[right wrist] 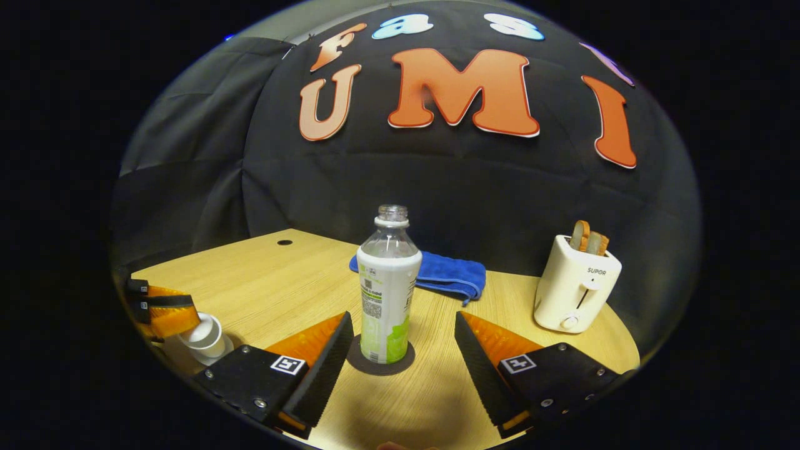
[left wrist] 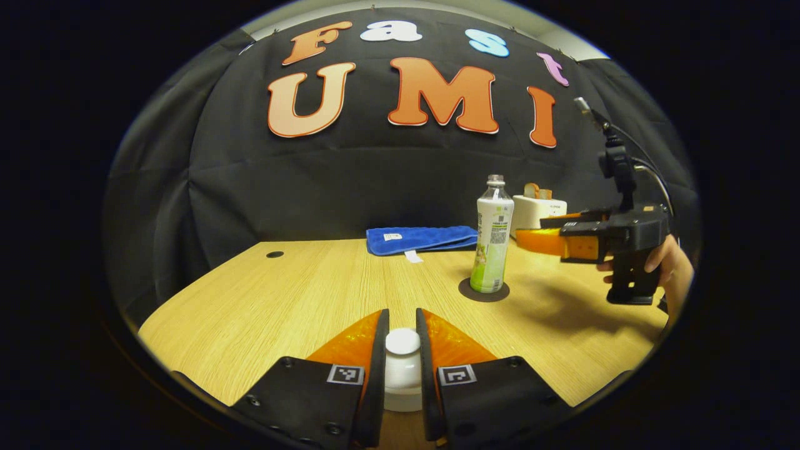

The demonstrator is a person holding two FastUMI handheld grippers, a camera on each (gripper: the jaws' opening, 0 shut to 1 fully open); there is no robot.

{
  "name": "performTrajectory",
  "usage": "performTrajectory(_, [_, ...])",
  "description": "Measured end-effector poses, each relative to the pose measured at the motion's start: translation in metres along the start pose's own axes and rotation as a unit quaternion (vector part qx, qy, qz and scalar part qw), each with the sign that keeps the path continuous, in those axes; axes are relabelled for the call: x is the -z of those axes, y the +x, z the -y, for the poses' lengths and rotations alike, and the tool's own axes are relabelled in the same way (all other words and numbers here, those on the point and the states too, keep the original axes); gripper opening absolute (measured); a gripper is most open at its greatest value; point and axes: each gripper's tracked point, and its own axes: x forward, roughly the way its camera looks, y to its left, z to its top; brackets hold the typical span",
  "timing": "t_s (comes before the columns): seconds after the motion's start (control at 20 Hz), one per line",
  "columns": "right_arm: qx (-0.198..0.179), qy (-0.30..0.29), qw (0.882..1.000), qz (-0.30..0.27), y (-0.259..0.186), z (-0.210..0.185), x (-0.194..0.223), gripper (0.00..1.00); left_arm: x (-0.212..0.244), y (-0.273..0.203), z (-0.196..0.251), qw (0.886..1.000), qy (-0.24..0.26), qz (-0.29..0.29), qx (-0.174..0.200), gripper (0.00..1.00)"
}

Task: Open the teacup lid with one hand, grasp the water bottle and pour water into the teacup with the other hand; after pouring, place the water bottle on the coaster and then close the teacup lid.

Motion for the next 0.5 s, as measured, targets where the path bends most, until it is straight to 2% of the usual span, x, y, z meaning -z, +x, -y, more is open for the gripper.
performTrajectory(0.35, [0.011, 0.013, 1.000, 0.011, -0.018, 0.012, 0.000, 0.98, 0.006, 0.004, 0.001, 1.000, 0.020, -0.009, -0.013, 0.31])
performTrajectory(0.45, [0.017, 0.016, 1.000, 0.016, -0.022, 0.016, -0.001, 0.98, 0.000, 0.000, -0.002, 1.000, 0.021, -0.001, -0.019, 0.36])
performTrajectory(0.5, [0.018, 0.019, 0.999, 0.022, -0.026, 0.017, -0.004, 0.98, -0.010, -0.002, -0.008, 0.999, 0.028, 0.013, -0.032, 0.42])
